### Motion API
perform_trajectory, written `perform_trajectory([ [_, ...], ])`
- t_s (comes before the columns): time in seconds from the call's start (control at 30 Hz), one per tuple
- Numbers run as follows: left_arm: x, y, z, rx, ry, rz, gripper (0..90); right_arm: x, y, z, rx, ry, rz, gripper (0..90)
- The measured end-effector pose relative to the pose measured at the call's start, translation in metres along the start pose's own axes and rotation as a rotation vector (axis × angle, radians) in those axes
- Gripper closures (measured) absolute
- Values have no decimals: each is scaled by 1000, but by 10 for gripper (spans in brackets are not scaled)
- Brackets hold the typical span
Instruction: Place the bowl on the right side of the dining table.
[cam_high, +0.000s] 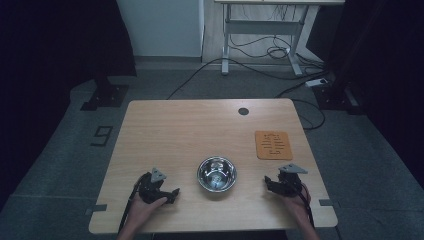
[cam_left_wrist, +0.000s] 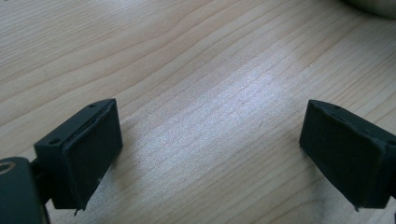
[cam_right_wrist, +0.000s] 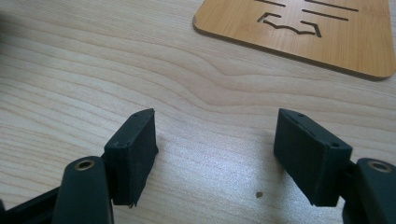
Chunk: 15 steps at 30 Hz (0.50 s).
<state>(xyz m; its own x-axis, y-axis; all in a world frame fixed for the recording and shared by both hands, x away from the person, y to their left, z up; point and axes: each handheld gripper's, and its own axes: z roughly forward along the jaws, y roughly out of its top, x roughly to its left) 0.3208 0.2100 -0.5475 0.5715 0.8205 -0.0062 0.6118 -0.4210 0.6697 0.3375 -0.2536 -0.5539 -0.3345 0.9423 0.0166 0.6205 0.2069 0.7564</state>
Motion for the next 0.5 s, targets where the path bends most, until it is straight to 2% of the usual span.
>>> perform_trajectory([
  [0.3,1,5,5,15,-7,6,1,0,-1,-1,3,-7,2,278],
  [0.5,1,6,6,16,-8,8,0,0,-1,-1,3,-7,3,276],
])
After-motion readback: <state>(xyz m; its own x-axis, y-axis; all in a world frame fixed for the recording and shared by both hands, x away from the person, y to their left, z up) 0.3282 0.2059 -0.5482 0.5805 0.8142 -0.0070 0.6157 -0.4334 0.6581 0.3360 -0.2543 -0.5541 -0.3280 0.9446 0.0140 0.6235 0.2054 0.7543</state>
